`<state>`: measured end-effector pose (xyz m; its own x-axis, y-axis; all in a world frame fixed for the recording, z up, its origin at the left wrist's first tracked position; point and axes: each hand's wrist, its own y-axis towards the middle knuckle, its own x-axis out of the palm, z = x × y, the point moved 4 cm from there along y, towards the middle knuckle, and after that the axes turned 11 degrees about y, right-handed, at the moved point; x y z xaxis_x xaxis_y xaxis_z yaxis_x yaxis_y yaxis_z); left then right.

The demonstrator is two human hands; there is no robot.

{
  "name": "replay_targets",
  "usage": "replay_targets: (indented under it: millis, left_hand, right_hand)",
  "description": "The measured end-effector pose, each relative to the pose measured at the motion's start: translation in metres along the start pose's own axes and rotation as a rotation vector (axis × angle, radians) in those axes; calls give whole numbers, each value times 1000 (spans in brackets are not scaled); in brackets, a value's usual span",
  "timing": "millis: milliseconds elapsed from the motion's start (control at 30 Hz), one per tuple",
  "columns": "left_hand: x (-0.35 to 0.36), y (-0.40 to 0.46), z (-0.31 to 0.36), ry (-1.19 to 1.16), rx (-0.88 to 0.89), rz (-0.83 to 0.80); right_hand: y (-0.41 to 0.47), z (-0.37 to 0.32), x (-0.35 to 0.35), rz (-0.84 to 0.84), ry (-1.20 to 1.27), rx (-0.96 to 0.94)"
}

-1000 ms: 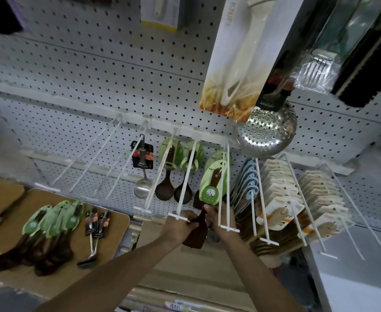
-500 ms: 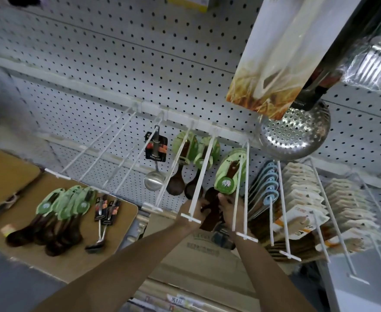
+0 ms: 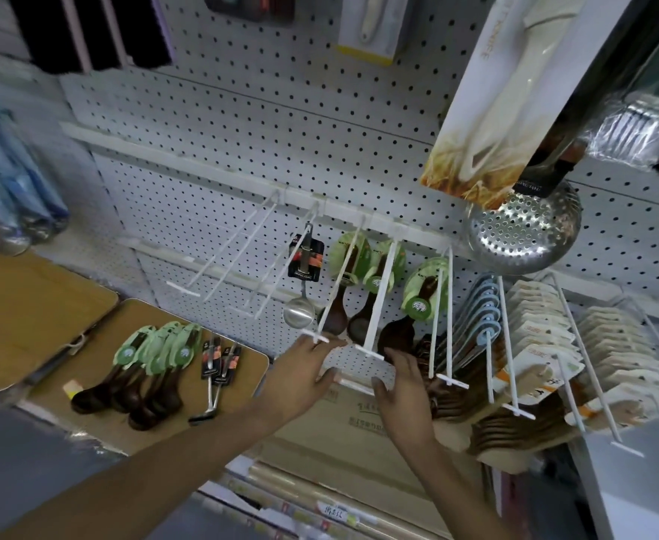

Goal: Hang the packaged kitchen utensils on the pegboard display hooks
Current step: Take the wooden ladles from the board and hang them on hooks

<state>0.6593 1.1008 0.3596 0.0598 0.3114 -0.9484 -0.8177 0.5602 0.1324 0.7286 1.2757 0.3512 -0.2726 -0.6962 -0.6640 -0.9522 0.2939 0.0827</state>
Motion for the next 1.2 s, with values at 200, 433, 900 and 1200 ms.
replay_targets:
  millis: [200,433,900,1200]
  left_hand:
    - [-33,-37,-33,161,102,87]
    - [-75,-96,-78,254,81,147]
    - [-125,-246,-207,264,-30,100]
    - [-149,-305,-294,260,-53,80]
  right_hand:
    - [-18,-41,9,-101,-198,-285]
    - [-47,-101,34,-148,-275,-387]
    - [-120,-219,171,-229,-213,-449]
    - [-162,-281,249,-244,-230,-416]
